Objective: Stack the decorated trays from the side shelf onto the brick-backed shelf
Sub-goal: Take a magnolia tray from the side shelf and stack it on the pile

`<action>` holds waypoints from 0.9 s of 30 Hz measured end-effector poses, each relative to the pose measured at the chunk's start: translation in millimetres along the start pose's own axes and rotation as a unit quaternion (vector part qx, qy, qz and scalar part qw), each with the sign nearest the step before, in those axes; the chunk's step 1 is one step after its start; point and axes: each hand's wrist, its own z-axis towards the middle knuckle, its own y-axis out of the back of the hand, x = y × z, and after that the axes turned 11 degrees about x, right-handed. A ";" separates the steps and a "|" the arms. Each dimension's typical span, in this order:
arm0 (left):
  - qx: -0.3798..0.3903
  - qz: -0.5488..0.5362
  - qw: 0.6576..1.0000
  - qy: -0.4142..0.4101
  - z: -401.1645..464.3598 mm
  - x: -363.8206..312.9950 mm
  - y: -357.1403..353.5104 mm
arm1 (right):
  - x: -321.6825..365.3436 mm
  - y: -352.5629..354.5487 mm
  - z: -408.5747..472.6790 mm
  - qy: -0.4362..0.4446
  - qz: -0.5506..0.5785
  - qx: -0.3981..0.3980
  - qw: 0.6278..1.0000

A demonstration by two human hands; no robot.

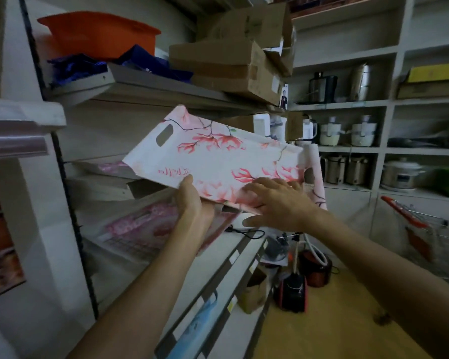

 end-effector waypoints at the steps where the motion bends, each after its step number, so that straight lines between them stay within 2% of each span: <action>1: 0.003 0.004 1.000 0.004 -6.5 3.0 0.8 | -1.5 1.8 -5.7 0.010 0.023 0.013 1.000; 3: 0.007 0.016 1.000 0.010 -20.8 8.9 3.5 | -5.3 6.6 -15.7 0.021 0.071 -0.016 0.997; 7: 0.002 0.053 0.998 0.016 -54.5 17.3 16.5 | -19.8 19.1 -29.7 -0.019 0.122 -0.149 0.981; 11: -0.002 0.117 0.993 0.010 -90.9 19.1 37.6 | -41.2 20.2 -40.3 -0.066 0.136 -0.187 0.971; 14: -0.036 0.179 0.983 -0.001 -119.3 14.9 49.6 | -54.4 10.5 -47.1 -0.098 0.185 -0.176 0.962; 16: -0.043 0.207 0.977 -0.014 -138.1 10.6 57.4 | -57.4 -1.9 -51.7 -0.101 0.259 -0.150 0.949; 19: -0.043 0.238 0.970 -0.033 -163.2 0.4 67.6 | -53.7 -23.4 -59.4 -0.081 0.348 -0.126 0.926; 22: -0.043 0.272 0.960 -0.048 -182.6 -13.0 75.3 | -40.8 -37.4 -62.0 -0.054 0.370 -0.109 0.921; 27: -0.091 0.294 0.949 -0.065 -211.7 -42.8 90.5 | 4.5 -48.9 -49.2 0.002 0.430 -0.122 0.894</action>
